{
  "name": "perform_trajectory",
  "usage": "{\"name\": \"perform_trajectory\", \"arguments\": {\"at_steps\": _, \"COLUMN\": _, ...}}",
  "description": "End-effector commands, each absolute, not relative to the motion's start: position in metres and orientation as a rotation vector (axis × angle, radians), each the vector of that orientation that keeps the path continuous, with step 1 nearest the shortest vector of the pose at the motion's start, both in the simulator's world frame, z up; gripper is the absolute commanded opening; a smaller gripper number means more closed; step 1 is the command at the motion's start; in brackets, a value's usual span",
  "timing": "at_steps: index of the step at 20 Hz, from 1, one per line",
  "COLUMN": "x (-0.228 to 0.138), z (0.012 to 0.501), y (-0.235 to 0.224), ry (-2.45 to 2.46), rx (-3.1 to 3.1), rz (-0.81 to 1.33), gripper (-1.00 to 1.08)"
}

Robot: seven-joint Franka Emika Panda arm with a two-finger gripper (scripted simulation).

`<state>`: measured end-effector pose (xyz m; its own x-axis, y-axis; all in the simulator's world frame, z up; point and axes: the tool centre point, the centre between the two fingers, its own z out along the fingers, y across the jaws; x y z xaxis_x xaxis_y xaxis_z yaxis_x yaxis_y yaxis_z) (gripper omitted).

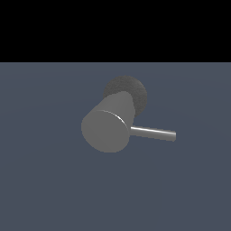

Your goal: Turn on the faucet by rotating a designated handle.

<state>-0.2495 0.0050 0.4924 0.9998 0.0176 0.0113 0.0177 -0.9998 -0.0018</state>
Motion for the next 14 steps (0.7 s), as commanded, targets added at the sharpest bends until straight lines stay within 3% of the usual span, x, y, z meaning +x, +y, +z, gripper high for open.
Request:
{"name": "perform_trajectory", "arguments": {"at_steps": 1, "x": -0.2495, "z": 0.4924, "y": 0.0049, "ry": -0.028, "rx": -3.140, "rz": -0.018, "gripper": -1.00}}
{"name": "perform_trajectory", "arguments": {"at_steps": 14, "x": -0.2488, "z": 0.4982, "y": 0.0020, "ry": 0.063, "rx": -3.151, "rz": 0.014, "gripper": -1.00}}
